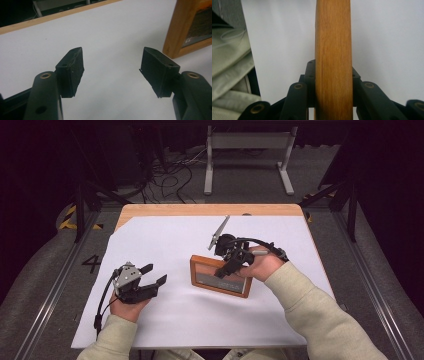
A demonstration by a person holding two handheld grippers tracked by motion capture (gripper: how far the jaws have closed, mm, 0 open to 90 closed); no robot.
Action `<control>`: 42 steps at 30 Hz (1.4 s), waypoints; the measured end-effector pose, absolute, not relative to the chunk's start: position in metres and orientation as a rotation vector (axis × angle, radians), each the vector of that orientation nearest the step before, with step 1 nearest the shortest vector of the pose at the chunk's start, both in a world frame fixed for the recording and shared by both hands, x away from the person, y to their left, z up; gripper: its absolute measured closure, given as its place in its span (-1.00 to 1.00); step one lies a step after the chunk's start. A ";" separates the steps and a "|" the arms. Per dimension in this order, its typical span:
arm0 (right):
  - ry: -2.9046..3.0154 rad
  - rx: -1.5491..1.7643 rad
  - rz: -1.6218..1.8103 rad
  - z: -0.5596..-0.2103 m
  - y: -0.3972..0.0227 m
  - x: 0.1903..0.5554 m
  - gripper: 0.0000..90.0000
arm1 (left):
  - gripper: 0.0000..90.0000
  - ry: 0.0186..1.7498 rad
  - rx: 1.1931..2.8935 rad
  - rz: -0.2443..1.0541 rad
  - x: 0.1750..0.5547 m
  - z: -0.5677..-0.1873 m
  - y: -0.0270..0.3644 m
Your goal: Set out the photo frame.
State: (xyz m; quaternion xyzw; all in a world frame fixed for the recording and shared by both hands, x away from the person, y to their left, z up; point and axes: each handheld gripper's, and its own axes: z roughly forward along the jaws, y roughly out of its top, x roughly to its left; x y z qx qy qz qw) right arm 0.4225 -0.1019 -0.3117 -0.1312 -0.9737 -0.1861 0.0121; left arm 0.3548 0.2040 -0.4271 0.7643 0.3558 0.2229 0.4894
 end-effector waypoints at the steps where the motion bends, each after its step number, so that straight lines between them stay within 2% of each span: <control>1: -3.044 -0.369 -0.573 -0.312 -0.102 0.423 0.59 | -0.22 0.870 1.856 0.541 0.354 -0.427 0.204; 10: -3.068 -0.109 -0.536 -0.325 -0.103 0.434 0.59 | -0.22 0.872 1.857 0.542 0.353 -0.428 0.207; 22: -3.048 0.010 -0.509 -0.348 -0.104 0.443 0.59 | -0.22 0.872 1.861 0.534 0.354 -0.429 0.206; 38: -3.043 -0.076 -0.516 -0.356 -0.110 0.456 0.57 | -0.23 0.870 1.860 0.532 0.354 -0.429 0.205; 39: -3.049 -0.095 -0.520 -0.356 -0.111 0.456 0.53 | -0.23 0.865 1.862 0.535 0.355 -0.429 0.205; 40: -3.056 -0.152 -0.543 -0.354 -0.113 0.460 0.35 | -0.23 0.865 1.862 0.534 0.355 -0.429 0.205; 42: -3.026 -0.233 -0.578 -0.353 -0.117 0.466 0.23 | -0.23 0.866 1.861 0.533 0.355 -0.429 0.205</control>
